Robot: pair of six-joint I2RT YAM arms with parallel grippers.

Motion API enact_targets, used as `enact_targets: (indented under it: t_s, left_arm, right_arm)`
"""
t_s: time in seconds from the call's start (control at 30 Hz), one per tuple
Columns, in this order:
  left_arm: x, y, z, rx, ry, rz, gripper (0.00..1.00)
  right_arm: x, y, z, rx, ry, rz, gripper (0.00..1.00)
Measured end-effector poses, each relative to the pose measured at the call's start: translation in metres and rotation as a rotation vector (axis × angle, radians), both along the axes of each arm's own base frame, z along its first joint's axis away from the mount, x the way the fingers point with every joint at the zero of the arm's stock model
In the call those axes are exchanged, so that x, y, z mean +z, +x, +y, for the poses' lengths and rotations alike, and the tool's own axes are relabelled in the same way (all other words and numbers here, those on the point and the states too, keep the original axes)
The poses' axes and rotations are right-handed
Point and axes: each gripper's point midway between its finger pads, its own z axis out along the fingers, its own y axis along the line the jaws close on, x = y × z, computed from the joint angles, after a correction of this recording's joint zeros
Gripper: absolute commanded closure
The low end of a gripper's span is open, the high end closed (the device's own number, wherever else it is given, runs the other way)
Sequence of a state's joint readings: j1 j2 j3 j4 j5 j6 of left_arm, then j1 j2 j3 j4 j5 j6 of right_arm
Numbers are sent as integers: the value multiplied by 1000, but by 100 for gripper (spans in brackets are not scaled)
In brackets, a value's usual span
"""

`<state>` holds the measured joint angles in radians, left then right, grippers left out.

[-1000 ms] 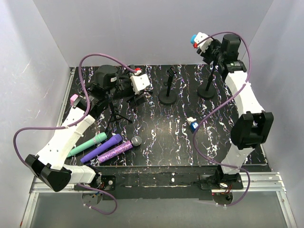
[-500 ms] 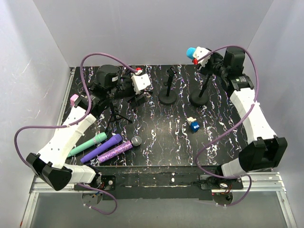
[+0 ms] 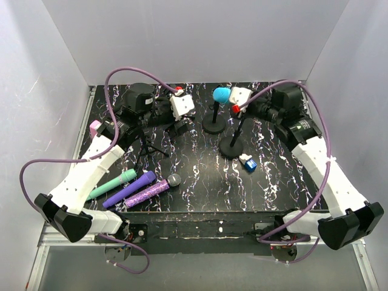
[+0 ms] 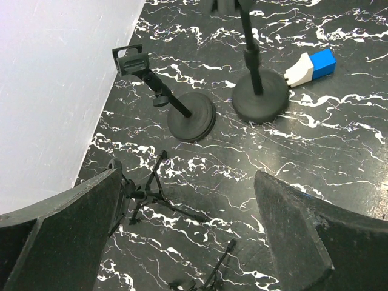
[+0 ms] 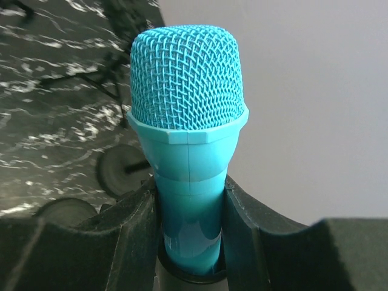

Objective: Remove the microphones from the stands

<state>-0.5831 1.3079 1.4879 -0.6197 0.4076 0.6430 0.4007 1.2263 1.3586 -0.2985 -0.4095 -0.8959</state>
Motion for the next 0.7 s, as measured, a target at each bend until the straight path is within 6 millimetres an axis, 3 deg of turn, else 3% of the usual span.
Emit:
enact_targets:
  t_s: [0.27,0.33,0.47,0.6,0.7]
  left_arm:
    - [0,0,-1,1,-1,12,8]
    - [0,-1,-1,3,-5,18,7]
    - [1,-3,-1,13,-25,39,7]
    - [3,-7,-4,14,-58,78,7]
    - [3,-11,-8,6,-89,111,7]
  right_arm:
    - [-11,-38,49,131,3,49,85]
    - [-13,-44,57,147,3,55,77]
    - [-14,-54,77,192,12,74,43]
    - [-10,-57,87,186,67,168,21]
    - [3,-58,88,166,120,216,19]
